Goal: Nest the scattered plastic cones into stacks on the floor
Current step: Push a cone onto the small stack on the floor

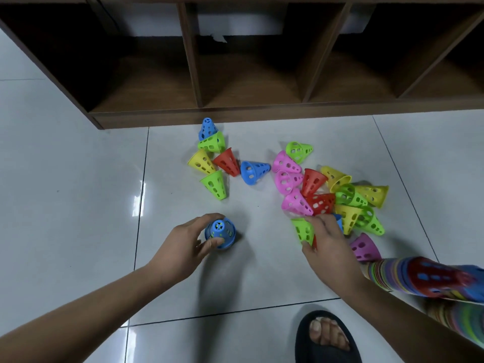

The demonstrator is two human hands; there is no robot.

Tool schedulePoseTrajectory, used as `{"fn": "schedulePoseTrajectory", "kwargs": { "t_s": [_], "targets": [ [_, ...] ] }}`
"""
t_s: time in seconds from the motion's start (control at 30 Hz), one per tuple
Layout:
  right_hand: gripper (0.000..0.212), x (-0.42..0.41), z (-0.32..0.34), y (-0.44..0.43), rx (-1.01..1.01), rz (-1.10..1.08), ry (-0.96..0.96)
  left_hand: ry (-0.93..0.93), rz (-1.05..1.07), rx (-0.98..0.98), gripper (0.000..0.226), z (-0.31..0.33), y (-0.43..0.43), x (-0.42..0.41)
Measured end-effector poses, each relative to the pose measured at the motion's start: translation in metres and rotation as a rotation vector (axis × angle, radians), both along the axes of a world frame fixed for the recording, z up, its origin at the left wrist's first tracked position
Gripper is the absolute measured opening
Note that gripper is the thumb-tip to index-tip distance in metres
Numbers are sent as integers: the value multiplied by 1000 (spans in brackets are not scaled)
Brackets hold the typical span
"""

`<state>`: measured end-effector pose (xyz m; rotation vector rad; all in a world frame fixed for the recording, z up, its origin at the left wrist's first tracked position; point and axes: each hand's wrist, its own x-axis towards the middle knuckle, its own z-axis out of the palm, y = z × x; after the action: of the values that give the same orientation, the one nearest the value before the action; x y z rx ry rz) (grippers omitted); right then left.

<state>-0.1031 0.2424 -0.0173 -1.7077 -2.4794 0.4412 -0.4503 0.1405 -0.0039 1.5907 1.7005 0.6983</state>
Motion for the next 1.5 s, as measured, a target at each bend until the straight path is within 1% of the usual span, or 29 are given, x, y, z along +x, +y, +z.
{"fn": "schedulePoseTrajectory", "kwargs": {
  "t_s": [0.07, 0.1, 0.23, 0.37, 0.43, 0.47, 0.53, 0.67, 0.7, 0.77, 0.87, 0.93, 1.03, 1.1, 1.17, 1.27, 1.33, 1.4, 1.5],
  "targets": [
    [57, 0, -2, 2, 40, 30, -90, 3, -34, 8, 41, -2, 5, 9],
    [52, 0, -3, 3, 49, 35, -96, 9, -60, 8, 42, -4, 8, 13],
    [30, 3, -3, 8, 52, 30, -32, -17, -173, -29, 46, -6, 20, 35],
    [11, 12, -2, 10, 40, 87, 76, -25, -270, -49, 54, -9, 35, 55],
    [3, 17, -1, 10, -20, 91, 109, -21, -298, -69, 57, -9, 43, 63],
    [2, 20, -1, 10, -59, 92, 134, -24, -308, -75, 58, -9, 46, 68],
    [7, 27, 1, 10, -94, 85, 209, -46, -316, -93, 58, -10, 52, 77],
    [13, 43, 19, 12, -132, 9, 356, -128, -234, -138, 57, -16, 59, 95],
    [13, 47, 25, 12, -157, -13, 416, -129, -233, -139, 58, -17, 59, 97],
    [13, 52, 37, 12, -294, -99, 587, -108, -284, -143, 64, -18, 60, 96],
    [12, 52, 49, 9, -555, -301, 871, 41, -375, -100, 73, -18, 64, 73],
    [11, 46, 53, 7, -696, -384, 1012, 148, -379, -40, 72, -19, 71, 50],
    [18, 27, 60, 4, -866, -439, 1139, 296, -335, 91, 61, -18, 88, 19],
    [13, 14, 66, 5, -952, -463, 1200, 408, -328, 168, 57, -16, 97, 4],
    [9, 2, 70, 8, -991, -480, 1218, 537, -325, 178, 60, -13, 104, -7],
    [11, -9, 73, 14, -996, -480, 1222, 670, -327, 159, 67, -13, 111, -17],
    [9, -13, 73, 13, -1014, -469, 1225, 708, -361, 117, 75, -16, 115, -22],
    [9, -15, 70, 11, -1016, -446, 1174, 717, -398, 76, 81, -22, 117, -25],
    [10, -17, 60, 7, -990, -459, 1089, 728, -441, 58, 81, -33, 120, -28]
  ]
}}
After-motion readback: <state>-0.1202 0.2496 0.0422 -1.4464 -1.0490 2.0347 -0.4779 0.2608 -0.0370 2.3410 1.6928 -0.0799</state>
